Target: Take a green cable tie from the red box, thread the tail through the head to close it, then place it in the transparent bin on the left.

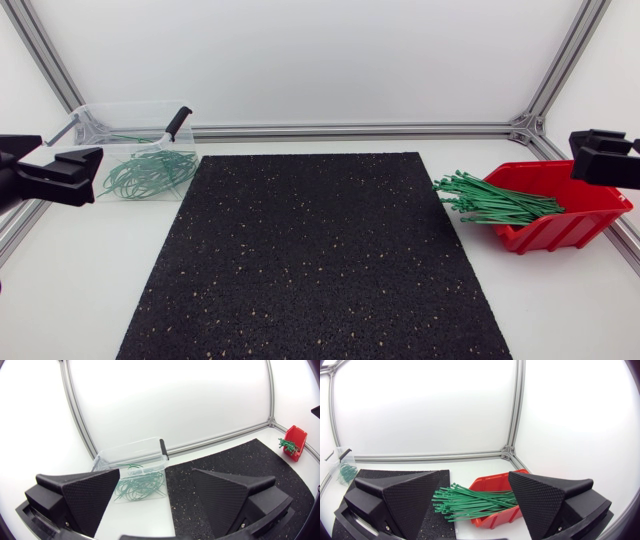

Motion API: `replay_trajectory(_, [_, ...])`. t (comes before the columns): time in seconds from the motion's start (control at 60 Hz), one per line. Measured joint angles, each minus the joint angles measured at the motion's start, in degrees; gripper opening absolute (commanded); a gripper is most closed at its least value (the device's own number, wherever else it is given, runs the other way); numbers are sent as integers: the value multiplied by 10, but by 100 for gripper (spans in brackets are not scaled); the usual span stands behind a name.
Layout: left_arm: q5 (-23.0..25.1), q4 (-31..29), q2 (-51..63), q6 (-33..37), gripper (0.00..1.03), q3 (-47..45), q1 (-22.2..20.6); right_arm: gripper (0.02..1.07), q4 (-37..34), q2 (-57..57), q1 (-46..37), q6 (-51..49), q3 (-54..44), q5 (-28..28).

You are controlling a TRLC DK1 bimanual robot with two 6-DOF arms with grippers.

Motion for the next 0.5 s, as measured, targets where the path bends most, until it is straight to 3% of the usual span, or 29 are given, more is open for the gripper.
replay_trajectory(0.5, [-3,52,-170,-53,100,-166,-4,102,60,-144,11,-9,-163,-19])
